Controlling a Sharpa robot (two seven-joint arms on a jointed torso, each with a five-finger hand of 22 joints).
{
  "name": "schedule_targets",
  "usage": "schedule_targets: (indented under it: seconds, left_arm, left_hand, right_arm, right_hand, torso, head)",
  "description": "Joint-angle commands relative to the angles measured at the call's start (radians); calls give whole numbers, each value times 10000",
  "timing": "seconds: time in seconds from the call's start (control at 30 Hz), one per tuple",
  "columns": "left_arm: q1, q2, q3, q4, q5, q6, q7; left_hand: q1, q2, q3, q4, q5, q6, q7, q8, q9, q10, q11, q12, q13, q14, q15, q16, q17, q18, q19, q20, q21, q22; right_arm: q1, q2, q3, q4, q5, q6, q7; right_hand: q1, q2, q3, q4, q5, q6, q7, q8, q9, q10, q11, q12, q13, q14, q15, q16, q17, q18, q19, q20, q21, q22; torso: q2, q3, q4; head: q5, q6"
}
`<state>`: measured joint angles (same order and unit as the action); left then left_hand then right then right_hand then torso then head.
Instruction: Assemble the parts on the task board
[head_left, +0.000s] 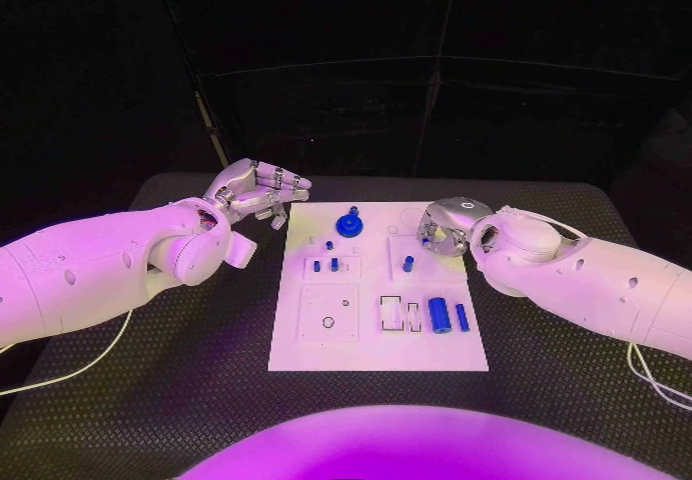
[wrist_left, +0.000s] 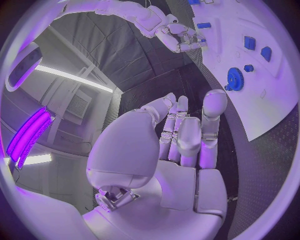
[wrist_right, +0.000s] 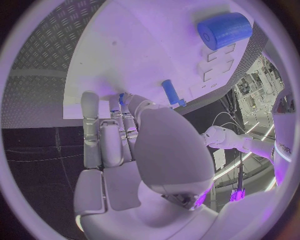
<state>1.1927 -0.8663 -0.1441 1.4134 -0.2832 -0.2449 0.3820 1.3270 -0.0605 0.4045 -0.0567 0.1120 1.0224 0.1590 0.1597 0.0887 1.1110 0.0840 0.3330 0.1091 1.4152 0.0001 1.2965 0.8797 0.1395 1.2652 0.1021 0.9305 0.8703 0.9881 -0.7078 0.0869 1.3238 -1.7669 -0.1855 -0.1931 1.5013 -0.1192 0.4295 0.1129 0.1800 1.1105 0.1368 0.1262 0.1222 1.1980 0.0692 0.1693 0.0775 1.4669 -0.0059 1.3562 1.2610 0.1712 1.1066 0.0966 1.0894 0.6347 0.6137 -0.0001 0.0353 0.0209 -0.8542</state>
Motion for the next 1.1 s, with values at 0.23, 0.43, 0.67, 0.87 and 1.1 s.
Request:
schedule_targets:
  seconds: [0.23, 0.43, 0.67, 0.87, 1.1]
  left_arm:
    - [5, 7, 8, 2, 101, 148, 162]
    - [-2, -11, 8, 4, 101, 182, 174]
    - [-6, -15, 8, 5, 117, 265, 239]
    - [-7, -30, 8, 8, 121, 289, 275]
    - [-7, -43, 8, 41, 144, 293, 321]
  left_hand:
    - [126, 6, 35, -35, -12, -22, 48, 60, -17, -65, 3, 39, 18, -83, 0, -33, -17, 160, -89, 7, -38, -11]
    - [127, 7, 36, -36, -12, -22, 49, 60, -17, -66, 3, 39, 18, -83, 0, -34, -18, 160, -90, 7, -41, -14]
    - [130, 19, 72, -53, -14, -66, 73, 43, -32, -123, 24, 45, 24, -90, 14, -30, -6, 175, -133, 14, -126, -97]
    - [115, 15, 81, -57, -18, -93, 89, 33, -41, -160, 40, 48, 27, -104, 25, -42, -35, 180, -155, 21, -169, -136]
    - [106, 9, 82, -58, -20, -105, 96, 29, -45, -175, 47, 50, 28, -109, 31, -46, -44, 184, -167, 24, -193, -160]
  right_arm:
    - [-68, -15, -45, 95, -164, -747, -282]
    - [-77, -160, -44, 340, -173, -1331, -219]
    - [-80, -422, -40, 723, -86, -1837, -88]
    - [-79, -756, -35, 1235, 17, -2088, -48]
    - [-77, -1259, -25, 2269, 427, -2382, 47]
  right_hand:
    - [73, 203, 178, -332, -25, 266, -49, 96, 67, 330, -84, 10, 31, 498, -129, 97, 43, -74, 146, -87, 217, 279]
    - [27, 174, 251, -431, 13, 296, -43, 76, 63, 378, -82, -43, 19, 509, -134, 142, 89, -90, 173, -102, 299, 374]
    - [-27, 150, 258, -449, 4, 307, -42, 68, 61, 387, -80, -70, 13, 517, -131, 171, 122, -95, 180, -102, 326, 403]
    - [-42, 134, 266, -468, 4, 307, -42, 59, 58, 387, -80, -88, 8, 520, -131, 185, 138, -98, 185, -103, 342, 422]
    - [-54, 116, 311, -534, 30, 307, -38, 36, 50, 395, -78, -129, 0, 532, -130, 232, 194, -116, 234, -105, 423, 543]
  torso:
    - [-4, 4, -3]
    - [-9, -3, -1]
    - [-9, -1, -8]
    - [-4, -6, 9]
    - [-1, -3, -4]
  head:
    - [-12, 1]
    - [-25, 12]
    - [-18, 43]
    - [-11, 39]
    - [74, 32]
